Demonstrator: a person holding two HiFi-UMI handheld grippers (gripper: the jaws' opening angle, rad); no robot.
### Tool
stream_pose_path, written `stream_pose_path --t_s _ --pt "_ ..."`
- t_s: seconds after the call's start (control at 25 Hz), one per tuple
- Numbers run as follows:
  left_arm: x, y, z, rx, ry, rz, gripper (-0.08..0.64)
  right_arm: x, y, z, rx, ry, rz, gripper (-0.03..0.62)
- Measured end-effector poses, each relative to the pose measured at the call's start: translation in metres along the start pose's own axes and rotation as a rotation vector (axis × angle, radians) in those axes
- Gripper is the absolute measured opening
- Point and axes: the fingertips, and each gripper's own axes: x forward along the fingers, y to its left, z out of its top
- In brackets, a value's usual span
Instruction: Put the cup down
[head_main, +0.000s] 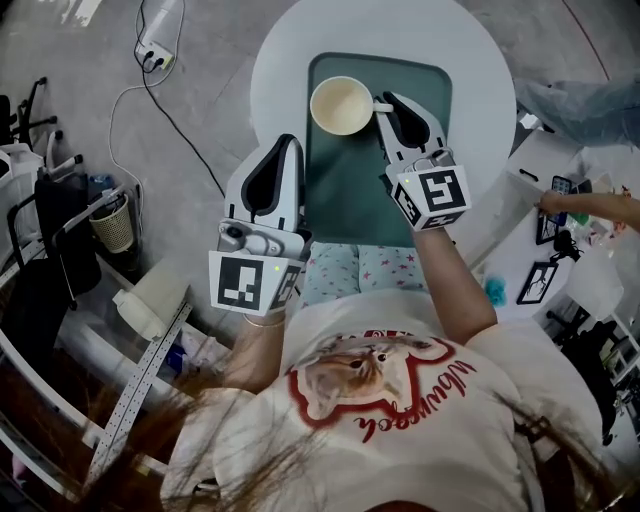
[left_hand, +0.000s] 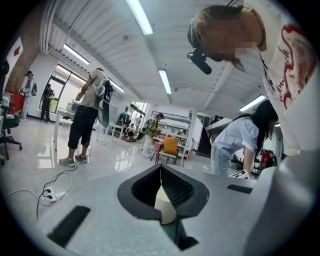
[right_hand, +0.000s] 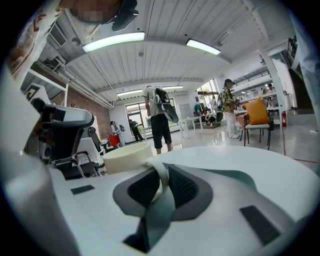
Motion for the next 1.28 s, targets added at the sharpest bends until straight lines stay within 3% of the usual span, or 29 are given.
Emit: stream_pose_path --t_s 0.76,1.28 --pt "-0.003 -0.021 0.009 0.017 -0.001 -0.043 0.014 -0.019 0.005 -0.011 -0.020 0.016 -0.008 0.054" --pt "-0.001 -0.033 0.000 0.028 0.022 -0.075 0.014 -0.033 0.015 -0.008 -0.060 -0.048 0.014 0.055"
